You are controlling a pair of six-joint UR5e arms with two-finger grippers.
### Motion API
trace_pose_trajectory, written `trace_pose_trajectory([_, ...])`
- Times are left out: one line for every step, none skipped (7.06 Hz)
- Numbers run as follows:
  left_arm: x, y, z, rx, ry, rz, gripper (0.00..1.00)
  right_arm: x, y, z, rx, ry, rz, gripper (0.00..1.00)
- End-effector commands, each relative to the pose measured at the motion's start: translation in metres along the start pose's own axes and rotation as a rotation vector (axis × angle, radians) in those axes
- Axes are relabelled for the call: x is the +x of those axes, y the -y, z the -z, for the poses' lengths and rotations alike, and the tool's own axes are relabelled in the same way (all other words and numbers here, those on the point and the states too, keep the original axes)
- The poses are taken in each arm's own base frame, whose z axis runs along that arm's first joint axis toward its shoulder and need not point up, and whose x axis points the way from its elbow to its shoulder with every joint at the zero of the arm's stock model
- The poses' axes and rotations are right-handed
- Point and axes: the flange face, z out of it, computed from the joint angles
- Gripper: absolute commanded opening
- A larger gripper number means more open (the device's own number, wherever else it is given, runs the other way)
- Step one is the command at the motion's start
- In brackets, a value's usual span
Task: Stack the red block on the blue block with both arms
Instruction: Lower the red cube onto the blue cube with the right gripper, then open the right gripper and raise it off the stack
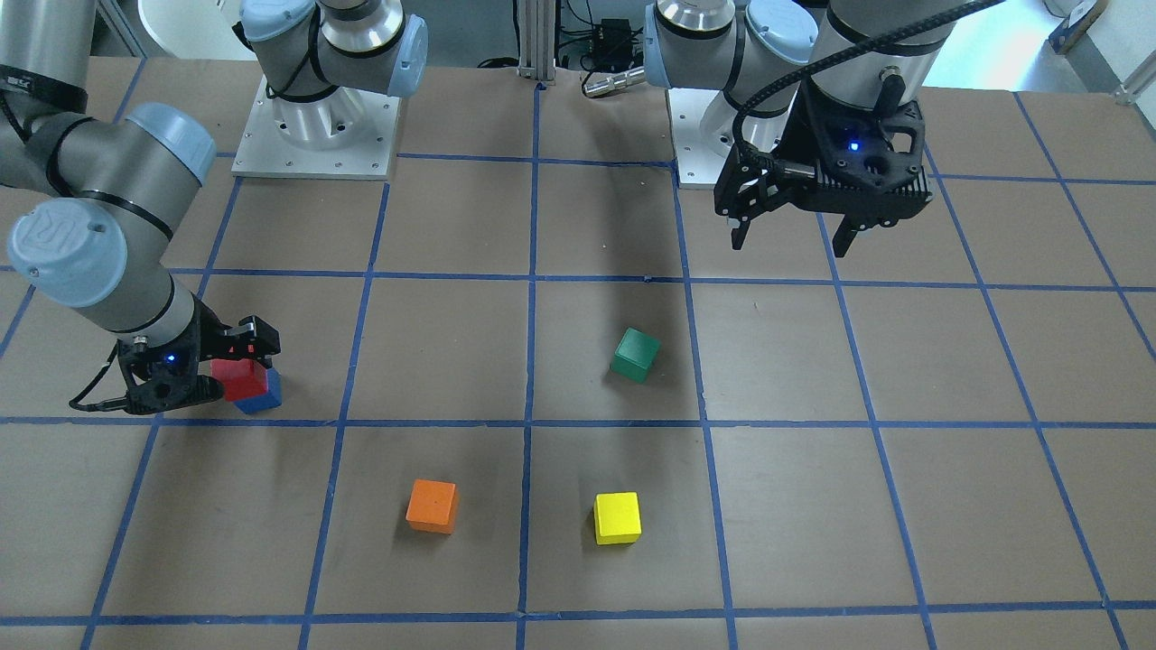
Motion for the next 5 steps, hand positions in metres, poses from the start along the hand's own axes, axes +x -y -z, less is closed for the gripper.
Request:
trace_pose_trajectory([0.000, -0.001, 0.002, 0.003, 0.000, 0.001, 1.00, 0.003, -0.010, 0.053, 0.001, -0.053, -0.003, 1.00])
trace_pose_trajectory([0.000, 0.000, 0.000, 0.000, 0.000, -0.001, 1.00, -0.001, -0.016, 0.083, 0.004, -0.053, -0.008, 1.00])
trace_pose_trajectory([0.000, 0.000, 0.000, 0.001, 0.000, -0.001, 1.00, -0.005, -0.027, 0.117, 0.009, -0.053, -0.007, 1.00])
trace_pose_trajectory([0.000, -0.001, 0.003, 0.004, 0.000, -0.001, 1.00, -0.013, -0.039, 0.148, 0.001, -0.044, -0.016, 1.00])
trace_pose_trajectory([0.000, -0.002, 0.002, 0.003, 0.000, -0.001, 1.00, -0.026, -0.043, 0.182, 0.027, -0.052, -0.064, 1.00])
